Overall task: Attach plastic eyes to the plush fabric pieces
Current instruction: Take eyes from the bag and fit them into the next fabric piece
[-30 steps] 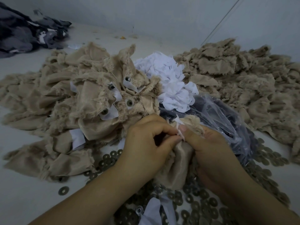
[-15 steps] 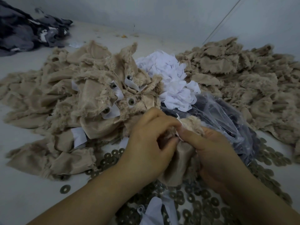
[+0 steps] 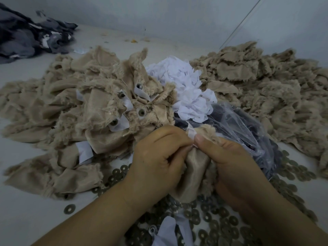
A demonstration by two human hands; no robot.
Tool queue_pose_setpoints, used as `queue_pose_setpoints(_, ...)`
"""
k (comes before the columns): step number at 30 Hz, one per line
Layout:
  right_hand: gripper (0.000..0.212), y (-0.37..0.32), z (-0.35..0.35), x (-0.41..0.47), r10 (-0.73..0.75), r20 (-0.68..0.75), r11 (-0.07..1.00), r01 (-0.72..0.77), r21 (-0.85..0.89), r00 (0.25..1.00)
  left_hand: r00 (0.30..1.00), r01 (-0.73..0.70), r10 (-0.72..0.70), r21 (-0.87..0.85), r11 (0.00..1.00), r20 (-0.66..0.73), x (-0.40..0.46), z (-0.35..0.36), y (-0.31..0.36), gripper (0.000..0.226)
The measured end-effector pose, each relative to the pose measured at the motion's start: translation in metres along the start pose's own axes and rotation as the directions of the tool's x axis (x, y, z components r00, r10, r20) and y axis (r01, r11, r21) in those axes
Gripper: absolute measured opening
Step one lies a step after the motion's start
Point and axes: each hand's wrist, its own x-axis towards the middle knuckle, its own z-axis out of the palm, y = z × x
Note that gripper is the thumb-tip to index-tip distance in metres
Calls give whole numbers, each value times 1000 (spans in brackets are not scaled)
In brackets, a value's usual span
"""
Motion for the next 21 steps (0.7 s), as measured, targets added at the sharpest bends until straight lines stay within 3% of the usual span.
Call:
queue_pose_setpoints(7,30,-2,1,0,-12,58,1000,11,17,998,995,100,-100,-13,995,-11,1,-4,1,8)
queue_pose_setpoints(14,30,-2,3,-1,9,62,999,-12,43,998,986,163,-163,-10,987,-29,2,-4,3,7)
queue_pose_setpoints(21,36,-6,5,-2,65,44,996,-68,63,997,990,140,-141,-77,987,-5,0,-2,0,7)
